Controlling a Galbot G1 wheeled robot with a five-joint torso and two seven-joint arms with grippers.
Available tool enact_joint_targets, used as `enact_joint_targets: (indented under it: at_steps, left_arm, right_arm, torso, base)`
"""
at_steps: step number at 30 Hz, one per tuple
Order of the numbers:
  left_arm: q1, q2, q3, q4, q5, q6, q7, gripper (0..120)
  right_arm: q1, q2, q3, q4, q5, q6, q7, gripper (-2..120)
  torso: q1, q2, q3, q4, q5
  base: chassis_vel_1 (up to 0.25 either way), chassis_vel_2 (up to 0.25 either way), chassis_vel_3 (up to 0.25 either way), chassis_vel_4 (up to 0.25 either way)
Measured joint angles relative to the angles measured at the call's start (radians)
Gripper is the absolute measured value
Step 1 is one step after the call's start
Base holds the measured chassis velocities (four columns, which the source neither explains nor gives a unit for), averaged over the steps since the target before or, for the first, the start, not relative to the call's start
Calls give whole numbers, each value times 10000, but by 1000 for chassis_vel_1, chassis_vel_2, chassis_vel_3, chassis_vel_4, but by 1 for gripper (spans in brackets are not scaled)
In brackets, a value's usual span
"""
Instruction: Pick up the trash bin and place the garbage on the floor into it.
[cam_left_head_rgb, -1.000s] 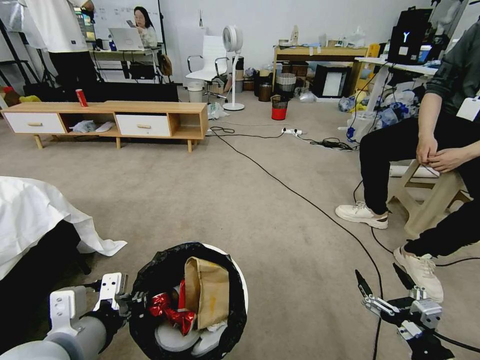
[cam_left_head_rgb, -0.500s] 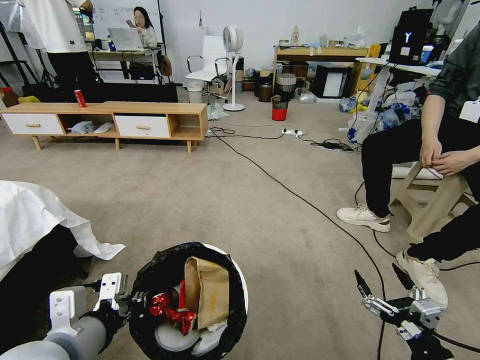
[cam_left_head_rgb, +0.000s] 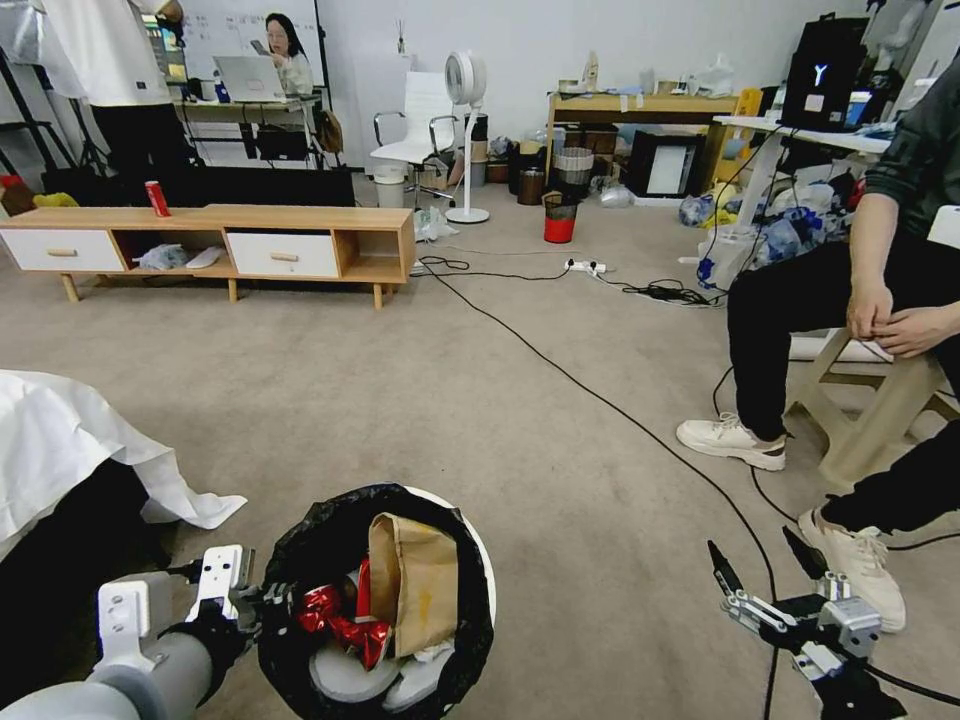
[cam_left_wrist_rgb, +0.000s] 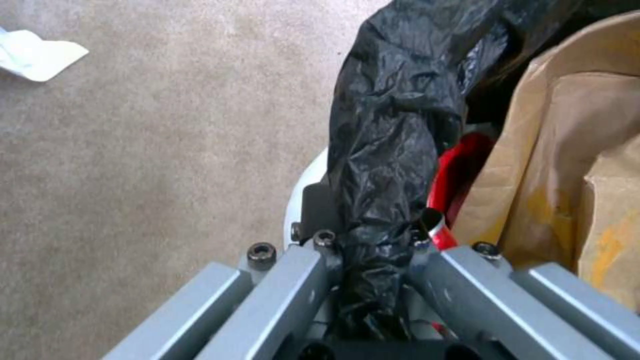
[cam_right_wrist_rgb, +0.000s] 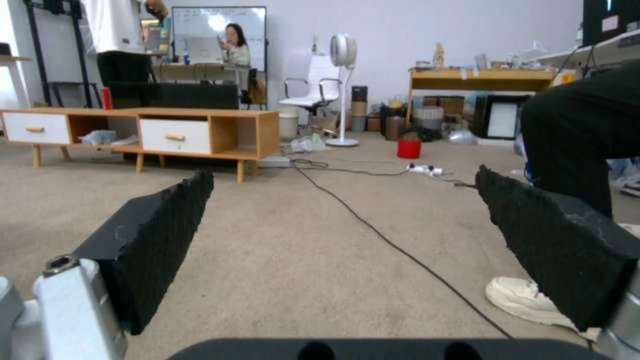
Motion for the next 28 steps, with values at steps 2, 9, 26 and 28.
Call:
enact_joint_targets:
  at_steps: [2,9,26,28]
  left_arm:
    - [0,1,-1,0,0,0,0,1]
    - [-2,15,-10,-2,-7,0,6,1]
    - [-25,18,-28,-17,-17,0,5,1]
    - [-26,21,-27,-17,-17,0,5,1]
  right_arm:
    - [-1,2,0,1,0,0,-1,100]
    - [-25,7,2,30,0,-5,-10,100]
    - [-39,-4,9,58,24,-13,-45,100]
    - [-42,-8,10,67,29,-13,-45,100]
  torso:
    - [-1,0,0,-1,-1]
    - [0,0,0,-1,-1]
    - [-1,0,0,0,-1]
    - [0,0,0,1,-1]
  base:
    - [-43,35,52,-38]
    - [-36,45,57,-49]
    - [-47,40,37,-37]
    - [-46,46,64,-47]
